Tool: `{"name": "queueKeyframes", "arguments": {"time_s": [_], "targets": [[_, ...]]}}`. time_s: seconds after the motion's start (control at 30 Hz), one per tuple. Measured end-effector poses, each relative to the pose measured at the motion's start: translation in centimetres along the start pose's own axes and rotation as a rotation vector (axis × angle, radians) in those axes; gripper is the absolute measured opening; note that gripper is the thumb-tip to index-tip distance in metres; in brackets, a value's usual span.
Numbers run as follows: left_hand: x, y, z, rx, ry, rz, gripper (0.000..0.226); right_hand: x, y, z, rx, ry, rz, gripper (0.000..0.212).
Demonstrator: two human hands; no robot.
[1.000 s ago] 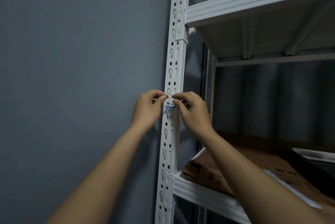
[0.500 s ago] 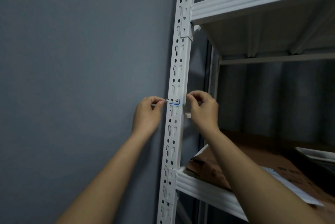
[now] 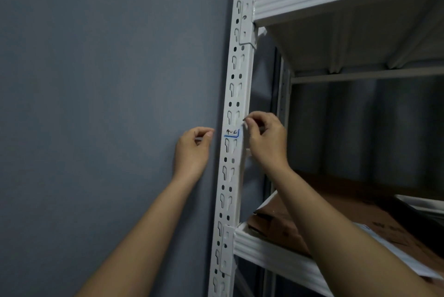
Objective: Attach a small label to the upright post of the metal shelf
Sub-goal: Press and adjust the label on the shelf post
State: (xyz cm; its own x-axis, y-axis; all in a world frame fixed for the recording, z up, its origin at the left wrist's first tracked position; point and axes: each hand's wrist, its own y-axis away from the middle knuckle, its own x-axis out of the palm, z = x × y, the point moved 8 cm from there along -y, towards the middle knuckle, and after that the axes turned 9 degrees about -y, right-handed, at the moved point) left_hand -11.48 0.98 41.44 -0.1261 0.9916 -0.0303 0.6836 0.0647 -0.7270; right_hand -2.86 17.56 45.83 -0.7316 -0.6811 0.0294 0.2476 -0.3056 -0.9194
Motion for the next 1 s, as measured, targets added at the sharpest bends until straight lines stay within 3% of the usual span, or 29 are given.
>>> {"name": "queueKeyframes", "arguments": {"time_s": [0.1, 0.2, 0.53, 0.73, 1.0], "targets": [[0.5, 0.3, 0.0, 0.088, -0.154, -0.002, 0.008, 1.1, 0.4, -0.2, -0.038, 0.095, 0.113, 0.010], [1.3, 0.8, -0.3, 0.128, -0.240, -0.021, 0.004, 2.4, 1.0, -1.1, -0.016, 0.010, 0.206, 0.014], [1.9, 1.3, -1.1, 0.106, -0.322, -0.151, 0.010, 2.3, 1.1, -2.1, -0.059, -0.071, 0.169, 0.019], [2.4, 0.0, -0.9, 0.017, -0.396, -0.068, 0.010, 2.4, 1.1, -2.3, -0.046, -0.109, 0.161, 0.021], [3.0, -0.1, -2.9, 0.201, -0.634, 0.052, 0.013, 2.5, 1.2, -2.2, -0.052, -0.093, 0.161, 0.019]]}}
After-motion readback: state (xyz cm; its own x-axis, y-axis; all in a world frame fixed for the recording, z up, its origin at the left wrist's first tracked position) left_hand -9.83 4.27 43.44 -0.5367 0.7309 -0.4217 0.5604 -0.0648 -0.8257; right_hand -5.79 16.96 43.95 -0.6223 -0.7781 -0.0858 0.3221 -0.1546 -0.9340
